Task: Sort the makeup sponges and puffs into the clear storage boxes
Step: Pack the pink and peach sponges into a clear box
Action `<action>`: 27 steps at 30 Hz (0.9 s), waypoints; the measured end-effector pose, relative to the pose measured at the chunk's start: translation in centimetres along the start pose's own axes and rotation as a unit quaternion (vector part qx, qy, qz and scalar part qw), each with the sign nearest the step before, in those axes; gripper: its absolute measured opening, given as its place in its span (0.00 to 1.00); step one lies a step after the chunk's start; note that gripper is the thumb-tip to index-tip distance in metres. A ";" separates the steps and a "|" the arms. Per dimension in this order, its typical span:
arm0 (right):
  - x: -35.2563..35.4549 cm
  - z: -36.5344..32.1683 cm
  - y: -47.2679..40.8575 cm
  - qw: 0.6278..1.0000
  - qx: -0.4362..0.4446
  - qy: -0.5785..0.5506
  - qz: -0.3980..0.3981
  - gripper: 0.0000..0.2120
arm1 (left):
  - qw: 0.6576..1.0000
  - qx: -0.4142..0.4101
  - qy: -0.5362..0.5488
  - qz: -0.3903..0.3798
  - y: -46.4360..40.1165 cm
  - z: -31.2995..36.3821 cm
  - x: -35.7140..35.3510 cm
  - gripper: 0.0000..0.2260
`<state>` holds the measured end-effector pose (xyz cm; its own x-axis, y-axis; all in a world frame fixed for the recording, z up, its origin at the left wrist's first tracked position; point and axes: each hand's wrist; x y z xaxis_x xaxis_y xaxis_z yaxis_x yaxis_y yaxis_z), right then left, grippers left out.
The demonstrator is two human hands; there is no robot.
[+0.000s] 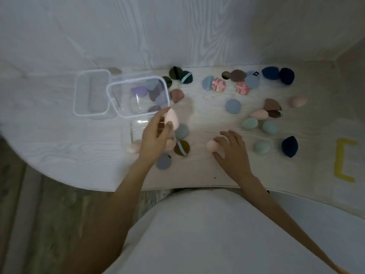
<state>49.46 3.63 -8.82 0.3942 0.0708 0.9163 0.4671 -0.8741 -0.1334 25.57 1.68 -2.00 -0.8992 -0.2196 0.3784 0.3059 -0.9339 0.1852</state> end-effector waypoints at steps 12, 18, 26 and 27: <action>0.9 -6.6 -7.5 0.984 0.094 -0.146 -0.048 0.19 | 0.927 -0.063 -0.362 0.068 -0.1 -6.5 8.3 0.21; -0.2 -10.7 -10.6 0.966 0.115 -0.207 -0.104 0.17 | 0.903 -0.019 -0.430 -0.001 -1.6 -6.8 8.4 0.14; -2.3 -11.4 -11.3 0.963 0.066 -0.239 -0.106 0.18 | 0.814 -0.063 -0.575 -0.042 -3.1 -6.1 9.3 0.12; -2.3 -11.3 -11.3 0.964 0.064 -0.239 -0.103 0.18 | 0.813 -0.069 -0.575 -0.051 -3.1 -6.1 9.5 0.11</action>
<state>34.31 7.92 -5.16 0.5884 0.4753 0.6541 0.6550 -0.7545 -0.0410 14.19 0.79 -4.55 -0.0056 0.1972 0.9804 0.1394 -0.9707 0.1960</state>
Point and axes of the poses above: each hand's wrist, its own y-axis away from the middle knuckle, its own x-axis out of the back of the hand, z = x × y, and after that the axes turned 7 degrees about x, right-handed
